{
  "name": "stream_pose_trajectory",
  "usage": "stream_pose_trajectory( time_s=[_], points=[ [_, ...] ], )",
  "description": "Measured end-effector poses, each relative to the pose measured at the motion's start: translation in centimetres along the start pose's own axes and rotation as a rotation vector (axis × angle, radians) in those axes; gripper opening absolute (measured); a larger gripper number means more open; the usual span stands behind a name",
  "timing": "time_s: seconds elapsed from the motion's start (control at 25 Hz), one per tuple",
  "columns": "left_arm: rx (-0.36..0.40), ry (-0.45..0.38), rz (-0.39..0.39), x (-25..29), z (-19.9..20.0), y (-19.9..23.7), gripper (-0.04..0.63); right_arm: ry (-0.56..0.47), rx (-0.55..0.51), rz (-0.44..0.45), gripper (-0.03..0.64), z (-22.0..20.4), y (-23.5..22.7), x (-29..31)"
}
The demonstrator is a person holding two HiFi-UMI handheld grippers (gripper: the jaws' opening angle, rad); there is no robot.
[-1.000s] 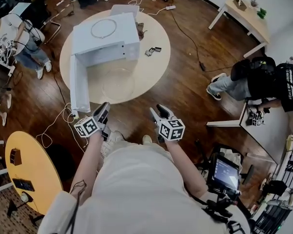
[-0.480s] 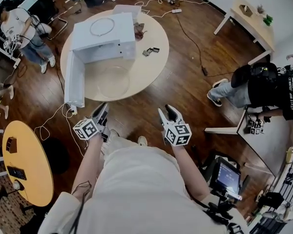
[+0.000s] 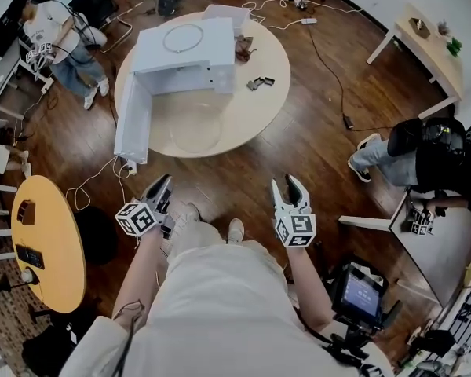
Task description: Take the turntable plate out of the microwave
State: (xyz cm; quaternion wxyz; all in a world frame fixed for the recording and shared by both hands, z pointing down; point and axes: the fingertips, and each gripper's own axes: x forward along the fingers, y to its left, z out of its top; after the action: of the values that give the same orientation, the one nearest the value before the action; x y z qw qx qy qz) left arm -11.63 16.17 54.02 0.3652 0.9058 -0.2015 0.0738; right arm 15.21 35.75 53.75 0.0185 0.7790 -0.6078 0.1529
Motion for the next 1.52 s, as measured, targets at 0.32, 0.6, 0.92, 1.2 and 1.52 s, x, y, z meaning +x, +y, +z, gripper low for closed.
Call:
stream_pose_trajectory(
  time_s=[0.32, 0.6, 0.92, 1.2, 1.52],
  points=[
    [0.009, 0.008, 0.077, -4.1, -1.2, 1.8, 0.072, 0.044, -0.035, 0.019, 0.167, -3.3, 1.5, 0.7],
    [-0.023, -0.012, 0.071, -6.2, -0.7, 3.6, 0.072, 0.068, -0.073, -0.005, 0.167, -3.7, 3.6, 0.3],
    [-0.045, -0.052, 0.048, -10.6, 1.5, 7.8, 0.072, 0.058, -0.128, -0.041, 0.167, -2.3, 9.1, 1.2],
    [-0.058, -0.043, -0.001, -14.6, 3.5, 11.4, 0.072, 0.052, -0.142, -0.081, 0.166, -1.5, 15.5, 1.6],
    [-0.063, -0.026, -0.085, -17.1, 5.1, 14.3, 0.072, 0.043, -0.152, -0.141, 0.167, -1.0, 21.2, 0.8]
  ],
)
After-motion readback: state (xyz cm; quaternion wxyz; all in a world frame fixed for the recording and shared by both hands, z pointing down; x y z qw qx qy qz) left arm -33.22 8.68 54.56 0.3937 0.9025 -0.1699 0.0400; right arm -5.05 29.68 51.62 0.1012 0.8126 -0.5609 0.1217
